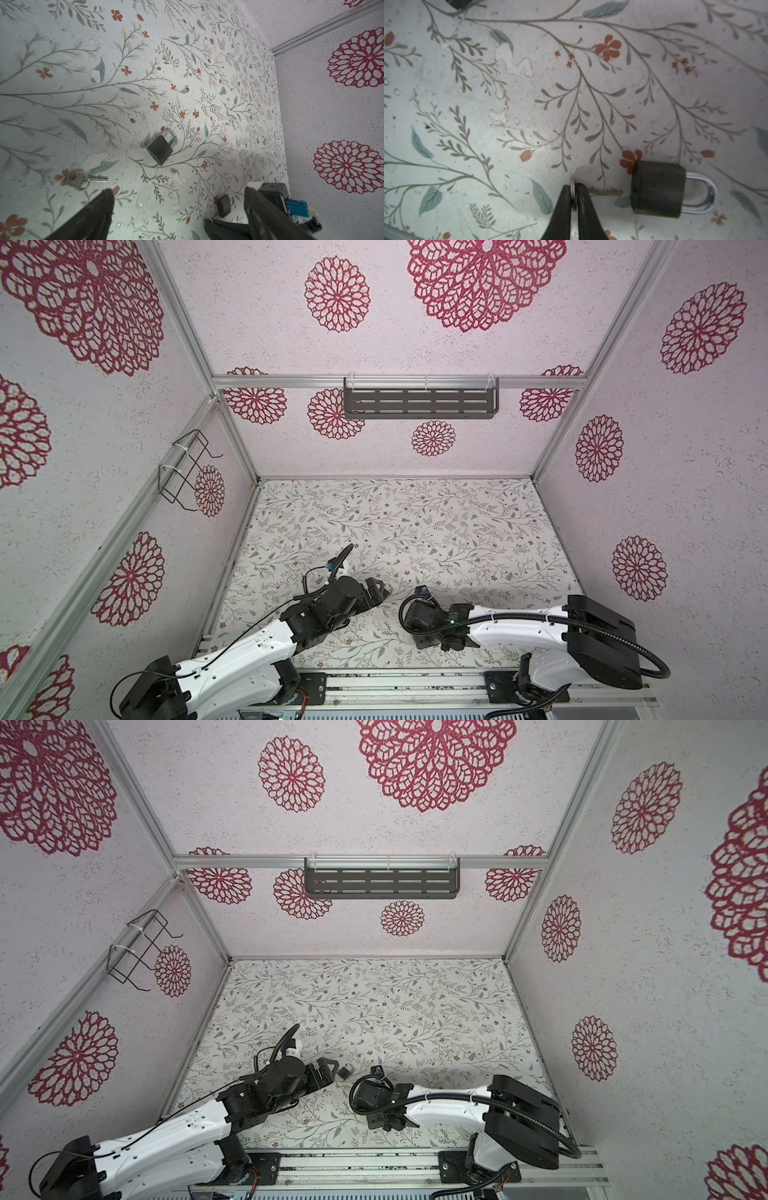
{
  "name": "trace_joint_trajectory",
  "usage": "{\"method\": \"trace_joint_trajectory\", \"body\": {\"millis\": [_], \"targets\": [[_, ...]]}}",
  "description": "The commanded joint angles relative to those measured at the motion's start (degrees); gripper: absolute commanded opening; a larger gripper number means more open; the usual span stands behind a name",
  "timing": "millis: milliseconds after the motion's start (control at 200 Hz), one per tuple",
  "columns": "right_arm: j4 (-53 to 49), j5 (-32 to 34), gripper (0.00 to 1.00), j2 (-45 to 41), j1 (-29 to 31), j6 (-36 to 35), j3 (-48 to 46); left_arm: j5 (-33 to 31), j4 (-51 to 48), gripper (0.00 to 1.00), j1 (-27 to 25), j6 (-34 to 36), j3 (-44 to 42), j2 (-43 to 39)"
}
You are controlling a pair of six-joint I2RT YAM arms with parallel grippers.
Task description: Unlock with the key
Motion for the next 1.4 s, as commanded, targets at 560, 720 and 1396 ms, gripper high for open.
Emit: {"method": "trace_joint_trajectory", "body": {"millis": [560, 720, 1396], "targets": [[-2.7, 5.8, 0.09, -13.4, -0.1, -16.6, 6.0, 4.6, 5.0, 1.0, -0.7, -8.4, -0.6, -7.3], [-3.2, 6.9, 0.08, -13.8, -0.6, -19.1, 9.6, 7.1, 8.4, 1.0, -0.7, -8.4, -0.4, -6.3], [7.6, 1.6, 0.07, -18.3, -6.2, -20.5, 11.5, 7.6, 26.9, 0.95, -0.9, -15.5, -3.5, -1.3]]}}
